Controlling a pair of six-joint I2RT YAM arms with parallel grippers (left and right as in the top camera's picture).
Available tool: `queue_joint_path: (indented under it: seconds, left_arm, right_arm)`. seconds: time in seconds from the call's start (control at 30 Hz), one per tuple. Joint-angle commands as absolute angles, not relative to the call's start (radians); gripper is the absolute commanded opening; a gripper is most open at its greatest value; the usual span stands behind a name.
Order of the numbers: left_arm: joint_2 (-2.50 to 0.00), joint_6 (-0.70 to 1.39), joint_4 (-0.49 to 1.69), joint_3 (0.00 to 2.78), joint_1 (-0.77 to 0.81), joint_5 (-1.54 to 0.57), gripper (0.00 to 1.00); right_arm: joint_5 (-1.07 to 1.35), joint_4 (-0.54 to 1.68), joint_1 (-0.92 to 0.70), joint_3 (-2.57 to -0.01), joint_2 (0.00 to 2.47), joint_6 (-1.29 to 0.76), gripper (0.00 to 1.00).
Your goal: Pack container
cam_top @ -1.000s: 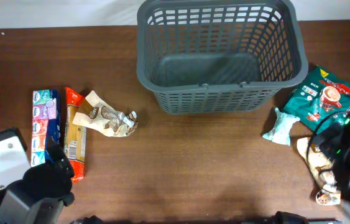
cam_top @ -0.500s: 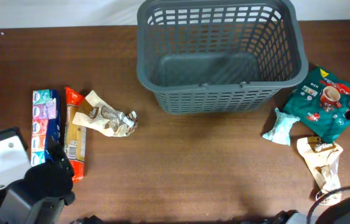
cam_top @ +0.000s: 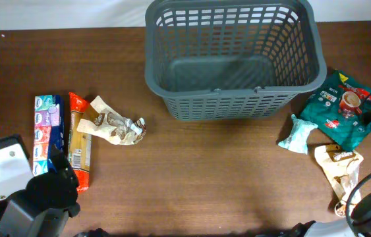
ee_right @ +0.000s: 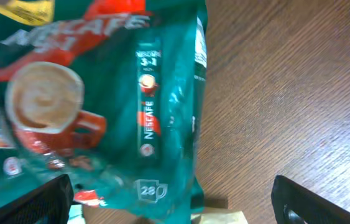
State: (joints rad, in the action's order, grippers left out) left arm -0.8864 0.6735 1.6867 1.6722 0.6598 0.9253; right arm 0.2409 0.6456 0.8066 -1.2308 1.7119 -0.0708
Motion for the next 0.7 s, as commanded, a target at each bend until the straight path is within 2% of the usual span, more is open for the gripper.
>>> queue_joint_path:
  seconds: [0.0, 0.27, 0.53, 0.67]
  left_arm:
    - [-0.886, 0.654, 1.687, 1.670, 0.656, 0.947, 0.99]
    - [-0.886, 0.640, 1.687, 1.670, 0.656, 0.947, 0.99]
    - [-0.886, 0.631, 1.687, 1.670, 0.656, 0.947, 0.99]
    - [-0.886, 0.631, 1.687, 1.670, 0.656, 0.942, 0.99]
  right_arm:
    - [0.224, 0.633, 0.812, -1.249, 1.768, -0.060, 0.99]
    - [0.262, 0.594, 0.804, -1.249, 1.845, -0.060, 0.99]
    - [0.398, 0.556, 0.704, -1.249, 1.860, -0.060, 0.99]
    - [0.445, 0.474, 0.686, -1.249, 1.860, -0.180, 0.99]
